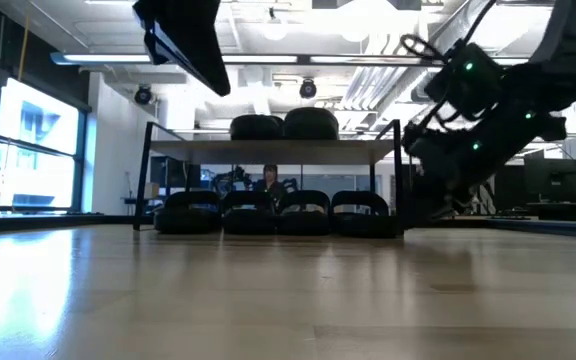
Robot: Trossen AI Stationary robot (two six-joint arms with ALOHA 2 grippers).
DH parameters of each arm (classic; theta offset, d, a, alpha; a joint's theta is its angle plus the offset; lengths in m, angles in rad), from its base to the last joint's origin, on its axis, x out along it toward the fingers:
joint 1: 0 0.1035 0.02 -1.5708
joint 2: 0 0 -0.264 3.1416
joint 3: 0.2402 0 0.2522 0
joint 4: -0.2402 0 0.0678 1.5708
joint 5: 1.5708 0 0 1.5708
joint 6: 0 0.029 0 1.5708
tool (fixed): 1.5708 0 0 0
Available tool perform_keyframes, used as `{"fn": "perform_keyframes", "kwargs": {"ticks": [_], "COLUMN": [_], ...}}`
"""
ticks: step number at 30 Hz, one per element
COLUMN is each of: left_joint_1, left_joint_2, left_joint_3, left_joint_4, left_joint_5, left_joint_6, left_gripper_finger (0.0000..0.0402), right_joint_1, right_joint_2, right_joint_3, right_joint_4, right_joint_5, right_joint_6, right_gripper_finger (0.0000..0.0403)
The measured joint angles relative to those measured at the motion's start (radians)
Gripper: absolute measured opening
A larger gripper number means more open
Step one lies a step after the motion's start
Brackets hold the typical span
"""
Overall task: Pick and place slides into the shelf
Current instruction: Adjust the right black slide under the shelf
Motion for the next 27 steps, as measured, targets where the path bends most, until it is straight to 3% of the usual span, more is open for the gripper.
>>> {"fn": "perform_keyframes", "kwargs": {"ticks": [9,19,27], "left_joint_1": [0.001,0.001,0.003], "left_joint_2": [-0.027,-0.026,-0.026], "left_joint_3": [0.000,-0.001,-0.001], "left_joint_4": [-0.019,-0.043,-0.043], "left_joint_5": [-0.023,-0.023,-0.040], "left_joint_6": [-0.008,-0.026,-0.026], "left_gripper_finger": [0.0000,0.0000,0.0001], "right_joint_1": [-0.013,-0.025,-0.044], "right_joint_2": [0.124,0.129,0.128], "right_joint_3": [0.072,0.083,0.082], "right_joint_4": [0.050,0.044,0.043], "right_joint_5": [0.056,0.121,0.088], "right_joint_6": [0.038,0.084,0.075], "right_gripper_finger": [0.0000,0.0000,0.0000]}}
